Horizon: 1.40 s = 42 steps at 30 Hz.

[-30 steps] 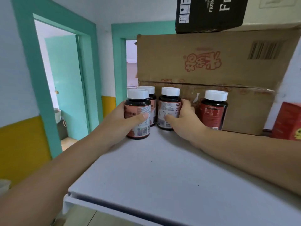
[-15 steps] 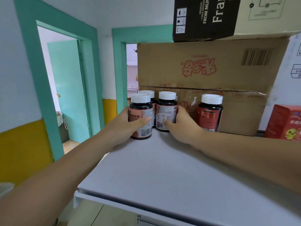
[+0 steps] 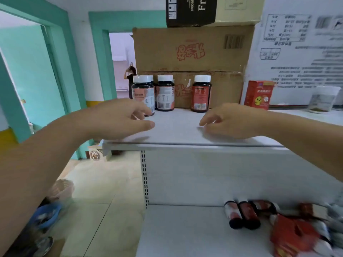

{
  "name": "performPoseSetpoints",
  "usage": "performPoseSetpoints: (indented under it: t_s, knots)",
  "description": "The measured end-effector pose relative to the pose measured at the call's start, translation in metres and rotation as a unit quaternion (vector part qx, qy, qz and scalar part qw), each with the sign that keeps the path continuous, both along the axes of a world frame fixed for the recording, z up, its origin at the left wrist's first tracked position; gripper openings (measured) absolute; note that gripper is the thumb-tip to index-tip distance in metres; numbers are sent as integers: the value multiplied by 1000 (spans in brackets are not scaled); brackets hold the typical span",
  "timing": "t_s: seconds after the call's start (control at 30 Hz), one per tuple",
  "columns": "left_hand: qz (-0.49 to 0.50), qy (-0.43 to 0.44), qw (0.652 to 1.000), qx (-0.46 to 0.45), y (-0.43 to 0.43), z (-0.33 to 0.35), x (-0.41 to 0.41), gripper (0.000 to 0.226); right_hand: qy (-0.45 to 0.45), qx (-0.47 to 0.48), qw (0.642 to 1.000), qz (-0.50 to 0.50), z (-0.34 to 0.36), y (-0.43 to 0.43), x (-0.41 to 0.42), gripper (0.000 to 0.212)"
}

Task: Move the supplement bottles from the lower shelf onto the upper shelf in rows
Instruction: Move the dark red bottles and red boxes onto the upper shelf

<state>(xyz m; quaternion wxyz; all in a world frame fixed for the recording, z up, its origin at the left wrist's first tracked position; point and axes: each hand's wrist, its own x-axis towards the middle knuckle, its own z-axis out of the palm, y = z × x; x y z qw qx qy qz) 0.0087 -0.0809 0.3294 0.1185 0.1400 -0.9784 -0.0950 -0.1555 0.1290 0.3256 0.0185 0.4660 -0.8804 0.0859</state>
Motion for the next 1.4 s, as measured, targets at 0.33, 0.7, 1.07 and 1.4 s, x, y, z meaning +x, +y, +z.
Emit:
performPoseSetpoints:
  t_s: [0.33, 0.7, 1.07, 1.4]
  knots:
    - [-209, 119, 970, -37, 99, -30, 12, 24, 0, -108, 986, -129, -24, 157, 75, 17]
    - [-281, 28, 959, 37, 157, -177, -72, 31, -69, -71, 965, -245, -167, 237, 41, 35]
    - [-30, -81, 974, 211, 166, -360, -219, 30, -158, -5, 940, -303, -337, 264, -103, 55]
    - [167, -86, 900, 393, 206, -440, -329, 43, -203, -101, 938, -263, -416, 261, -152, 62]
